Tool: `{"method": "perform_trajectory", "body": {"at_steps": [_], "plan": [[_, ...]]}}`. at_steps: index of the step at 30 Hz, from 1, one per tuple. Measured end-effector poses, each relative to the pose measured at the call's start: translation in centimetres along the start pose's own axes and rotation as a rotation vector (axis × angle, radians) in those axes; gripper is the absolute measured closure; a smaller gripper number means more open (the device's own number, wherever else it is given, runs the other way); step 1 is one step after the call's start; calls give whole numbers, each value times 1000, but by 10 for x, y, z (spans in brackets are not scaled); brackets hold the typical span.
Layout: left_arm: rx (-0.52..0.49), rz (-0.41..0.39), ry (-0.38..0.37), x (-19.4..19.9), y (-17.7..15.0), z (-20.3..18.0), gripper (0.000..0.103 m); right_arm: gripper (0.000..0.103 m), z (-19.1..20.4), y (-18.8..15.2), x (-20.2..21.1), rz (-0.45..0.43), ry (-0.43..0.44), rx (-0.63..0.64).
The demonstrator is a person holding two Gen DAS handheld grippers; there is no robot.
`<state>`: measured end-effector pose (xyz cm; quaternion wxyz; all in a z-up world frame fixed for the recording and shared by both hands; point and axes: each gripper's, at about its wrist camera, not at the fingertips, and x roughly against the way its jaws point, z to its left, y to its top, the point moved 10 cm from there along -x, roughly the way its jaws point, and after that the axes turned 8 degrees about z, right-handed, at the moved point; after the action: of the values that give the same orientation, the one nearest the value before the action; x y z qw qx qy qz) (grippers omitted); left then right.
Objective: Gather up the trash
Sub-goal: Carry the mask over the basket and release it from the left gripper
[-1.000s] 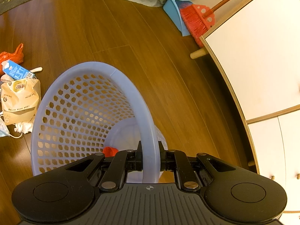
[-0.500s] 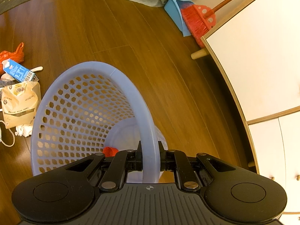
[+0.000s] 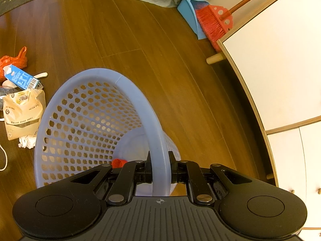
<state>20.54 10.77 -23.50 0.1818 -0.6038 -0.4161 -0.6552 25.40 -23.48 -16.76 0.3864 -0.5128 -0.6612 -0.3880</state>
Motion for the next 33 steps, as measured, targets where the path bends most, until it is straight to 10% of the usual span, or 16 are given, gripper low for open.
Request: {"method": "perform_trajectory", "body": {"at_steps": [14,33], "plan": [[-56,-172,-80,69,96,-54,94,94,-2,-2,-1,-5,14,3],[-130,-201,-120,47,139,-97,94,94,-6,-7,-4,-3,30,9]]}}
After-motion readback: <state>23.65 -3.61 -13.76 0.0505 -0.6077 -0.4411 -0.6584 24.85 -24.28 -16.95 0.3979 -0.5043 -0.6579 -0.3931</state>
